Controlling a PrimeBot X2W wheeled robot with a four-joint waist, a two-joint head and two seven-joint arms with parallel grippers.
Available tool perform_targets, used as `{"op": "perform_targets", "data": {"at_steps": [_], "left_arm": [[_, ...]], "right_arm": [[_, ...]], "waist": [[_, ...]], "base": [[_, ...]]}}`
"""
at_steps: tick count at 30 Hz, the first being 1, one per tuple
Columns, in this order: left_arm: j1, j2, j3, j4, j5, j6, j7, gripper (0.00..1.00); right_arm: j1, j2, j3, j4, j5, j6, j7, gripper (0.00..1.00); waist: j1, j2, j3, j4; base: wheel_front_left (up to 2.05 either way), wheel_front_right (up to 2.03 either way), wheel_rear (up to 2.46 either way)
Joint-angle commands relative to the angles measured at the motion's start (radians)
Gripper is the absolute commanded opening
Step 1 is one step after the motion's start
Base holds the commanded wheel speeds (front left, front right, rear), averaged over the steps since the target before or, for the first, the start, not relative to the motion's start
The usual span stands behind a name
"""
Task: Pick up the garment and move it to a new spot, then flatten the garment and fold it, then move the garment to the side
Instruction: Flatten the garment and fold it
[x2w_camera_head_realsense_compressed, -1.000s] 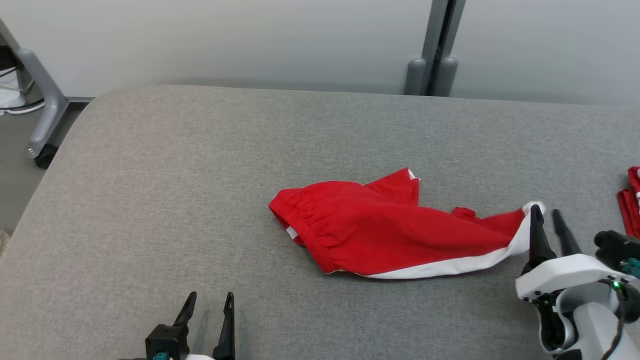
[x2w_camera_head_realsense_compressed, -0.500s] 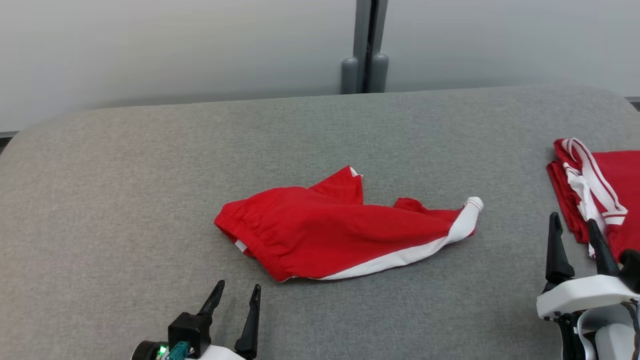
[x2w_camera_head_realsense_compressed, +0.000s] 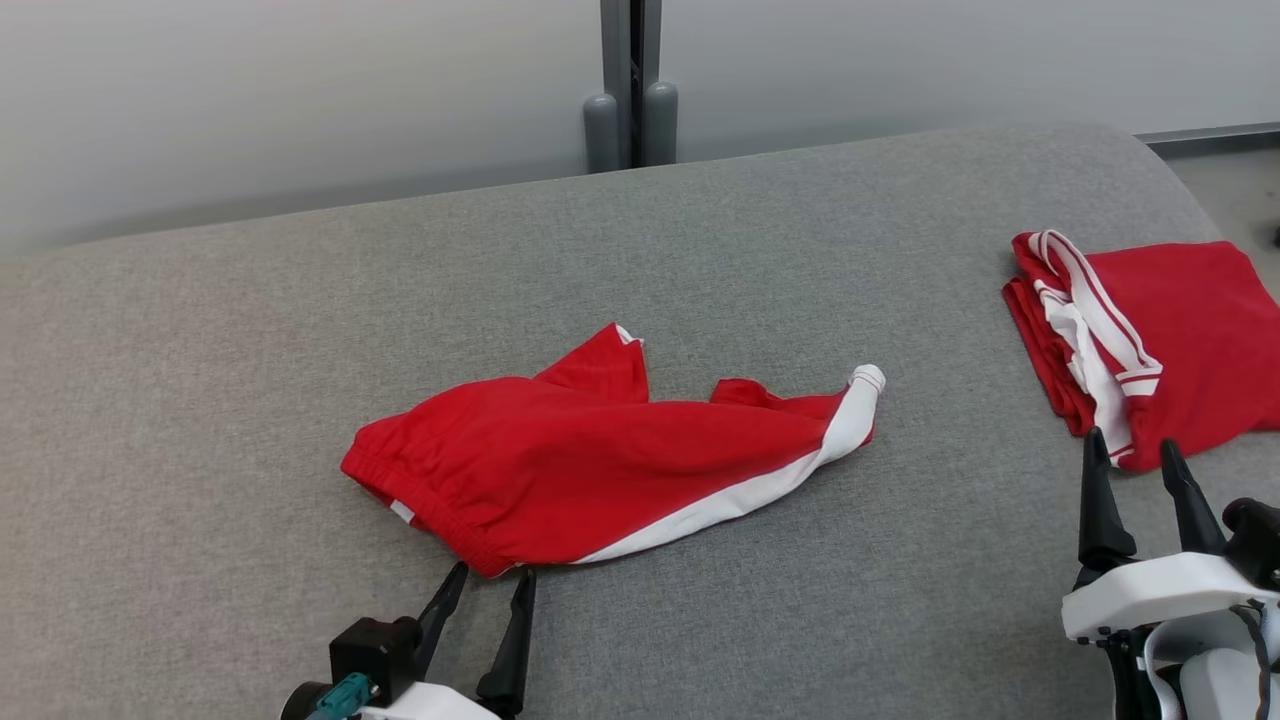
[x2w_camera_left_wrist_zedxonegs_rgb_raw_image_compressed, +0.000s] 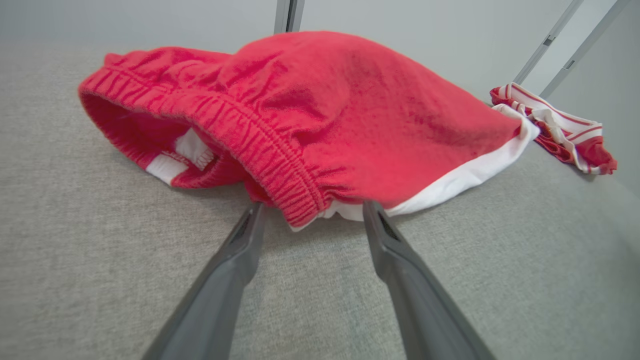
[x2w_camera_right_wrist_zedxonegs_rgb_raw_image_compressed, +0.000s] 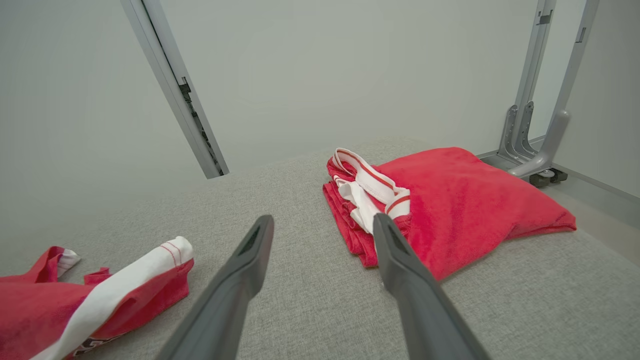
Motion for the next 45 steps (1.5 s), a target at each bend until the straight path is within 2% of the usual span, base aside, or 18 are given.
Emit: {"op": "perform_targets", "data": {"at_steps": [1,6,7,8,9,11,15,20,25,29,35,43,44,45], "left_arm": [[-0.017,0.005,0.007,0.003,-0.006,0.002,-0.004,1.0],[-0.031,0.005,0.025,0.013,-0.044,-0.01,-0.004,1.0],[-0.032,0.005,0.026,0.012,-0.049,-0.015,-0.004,0.89],[-0.031,0.005,0.029,0.013,-0.048,-0.016,-0.004,0.35],[-0.033,0.005,0.034,0.011,-0.047,-0.016,-0.004,0.0],[-0.04,0.005,0.047,0.003,-0.035,-0.012,-0.004,0.0],[-0.046,0.005,0.07,-0.051,-0.01,-0.033,-0.004,0.0],[-0.007,0.004,0.101,-0.138,0.022,-0.049,-0.004,0.0],[0.031,0.005,0.135,-0.159,0.049,-0.058,-0.004,0.0],[0.052,0.004,0.163,-0.124,0.085,-0.067,-0.004,0.0],[0.017,0.005,0.196,0.01,0.123,-0.072,-0.004,0.0],[-0.057,0.004,0.26,0.124,0.16,0.008,-0.004,0.0],[-0.064,0.004,0.261,0.14,0.152,0.015,-0.004,0.06],[-0.074,0.005,0.262,0.151,0.153,0.023,-0.004,0.19]], "right_arm": [[-0.003,-0.007,0.005,0.0,-0.001,0.0,0.001,1.0],[-0.013,-0.007,0.018,-0.006,0.006,0.0,0.001,1.0],[-0.012,-0.007,0.016,-0.007,0.009,0.0,0.001,1.0],[-0.01,-0.007,0.015,-0.008,0.008,0.0,0.001,1.0],[-0.008,-0.006,0.015,-0.009,0.006,0.0,0.001,1.0],[-0.003,-0.007,0.011,-0.006,0.006,0.0,0.001,1.0],[0.014,-0.006,-0.001,0.001,0.005,0.0,0.001,1.0],[0.032,-0.006,-0.015,0.009,0.012,0.0,0.001,1.0],[0.037,-0.007,0.008,0.018,0.038,0.0,0.001,1.0],[0.028,-0.007,0.041,0.014,0.054,0.0,0.001,1.0],[0.022,-0.007,0.068,0.012,0.056,0.0,0.001,1.0],[0.014,-0.007,0.083,0.016,0.045,0.0,0.001,1.0],[0.013,-0.007,0.083,0.016,0.044,0.0,0.001,1.0],[0.012,-0.007,0.084,0.016,0.043,0.0,0.001,1.0]], "waist": [[0.0,-0.0001,0.001,-0.01],[0.0,-0.0001,0.002,-0.032],[0.0,-0.0001,0.001,-0.034],[0.0,-0.0001,0.002,-0.036],[0.0,-0.0001,0.002,-0.037],[0.0,-0.0001,0.001,-0.038],[0.0,-0.0001,-0.011,-0.019],[0.0,-0.0001,-0.033,0.041],[0.0,-0.0001,-0.045,0.09],[0.0,-0.0001,-0.033,0.097],[0.0,-0.0001,-0.007,0.071],[0.0,-0.0001,0.013,0.016],[0.0,-0.0001,0.014,0.011],[0.0,-0.0001,0.015,0.006]], "base": [[0.0,0.0,0.0],[0.0,0.0,0.0],[0.0,0.0,0.0],[0.0,0.0,0.0],[0.0,0.0,0.0],[0.0,0.0,0.0],[0.0,0.0,0.0],[0.0,0.0,0.0],[0.0,0.0,0.0],[0.0,0.0,0.0],[0.0,0.0,0.0],[0.0,0.0,0.0],[0.0,0.0,0.0],[0.0,0.0,0.0]]}}
